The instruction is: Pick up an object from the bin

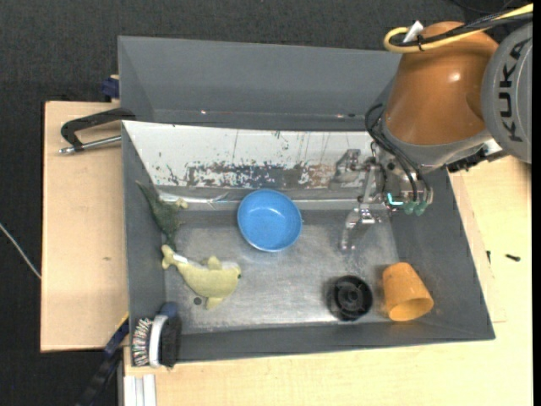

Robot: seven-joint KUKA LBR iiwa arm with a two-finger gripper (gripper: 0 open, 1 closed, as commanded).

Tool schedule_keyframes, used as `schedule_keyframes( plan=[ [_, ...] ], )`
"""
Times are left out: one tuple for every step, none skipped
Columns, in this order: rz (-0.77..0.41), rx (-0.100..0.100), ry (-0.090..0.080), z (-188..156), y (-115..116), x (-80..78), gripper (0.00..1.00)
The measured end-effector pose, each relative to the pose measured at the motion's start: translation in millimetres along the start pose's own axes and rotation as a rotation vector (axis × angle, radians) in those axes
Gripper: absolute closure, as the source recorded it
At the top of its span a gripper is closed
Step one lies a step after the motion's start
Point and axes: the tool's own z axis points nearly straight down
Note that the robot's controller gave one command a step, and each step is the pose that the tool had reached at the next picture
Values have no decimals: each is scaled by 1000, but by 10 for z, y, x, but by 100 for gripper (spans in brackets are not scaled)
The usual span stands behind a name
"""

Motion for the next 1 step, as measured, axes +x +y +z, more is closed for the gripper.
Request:
schedule_keyframes(
  plan=[
    [-136,-1,3,1172,391,11,0]
  ],
)
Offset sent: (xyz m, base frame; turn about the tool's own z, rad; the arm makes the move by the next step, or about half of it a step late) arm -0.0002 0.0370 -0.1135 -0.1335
